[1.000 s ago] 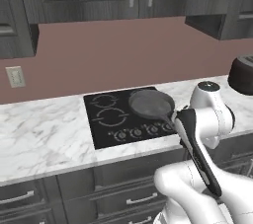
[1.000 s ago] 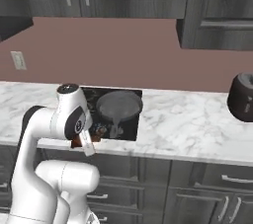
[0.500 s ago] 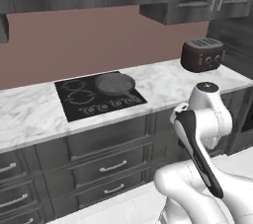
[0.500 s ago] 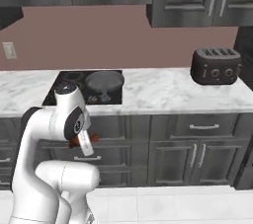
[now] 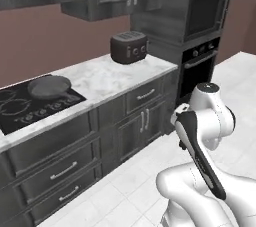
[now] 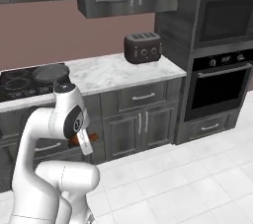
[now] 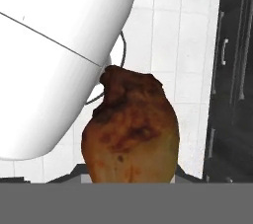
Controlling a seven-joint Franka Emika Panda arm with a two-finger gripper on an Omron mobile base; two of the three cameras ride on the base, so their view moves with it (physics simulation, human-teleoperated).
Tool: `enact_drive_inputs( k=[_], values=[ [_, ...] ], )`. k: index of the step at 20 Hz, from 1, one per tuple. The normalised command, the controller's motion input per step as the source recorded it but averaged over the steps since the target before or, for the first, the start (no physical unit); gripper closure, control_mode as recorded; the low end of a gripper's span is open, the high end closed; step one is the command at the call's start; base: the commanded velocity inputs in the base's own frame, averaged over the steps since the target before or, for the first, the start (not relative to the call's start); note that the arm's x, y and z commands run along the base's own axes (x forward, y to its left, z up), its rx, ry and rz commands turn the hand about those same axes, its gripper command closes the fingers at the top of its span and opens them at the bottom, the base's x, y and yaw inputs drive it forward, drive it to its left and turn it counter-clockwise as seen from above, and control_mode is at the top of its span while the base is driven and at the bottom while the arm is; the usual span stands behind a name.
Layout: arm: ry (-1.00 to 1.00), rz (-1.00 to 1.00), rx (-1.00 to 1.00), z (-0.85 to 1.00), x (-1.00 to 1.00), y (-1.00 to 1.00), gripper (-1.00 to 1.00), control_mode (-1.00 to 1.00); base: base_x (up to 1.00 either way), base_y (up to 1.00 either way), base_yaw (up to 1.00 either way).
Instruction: Take the chicken drumsticks from the pan and place one on each plate on the dining counter.
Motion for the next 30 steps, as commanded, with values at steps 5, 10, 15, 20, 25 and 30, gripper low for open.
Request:
enact_drive_inputs(
  k=[5,10,15,20,25,30],
  values=[
    [0.0,0.0,0.0,0.0,0.0,0.0,1.0,1.0,-0.57,-0.61,-0.41],
    [0.0,0.0,0.0,0.0,0.0,0.0,1.0,1.0,-0.67,-0.86,-0.25],
    [0.0,0.0,0.0,0.0,0.0,0.0,1.0,1.0,-0.67,-0.87,-0.17],
    [0.0,0.0,0.0,0.0,0.0,0.0,1.0,1.0,-0.36,-1.0,-0.13],
    [0.0,0.0,0.0,0.0,0.0,0.0,1.0,1.0,-0.24,-1.0,-0.11],
    [0.0,0.0,0.0,0.0,0.0,0.0,1.0,1.0,-0.25,-1.0,-0.05]
  ],
)
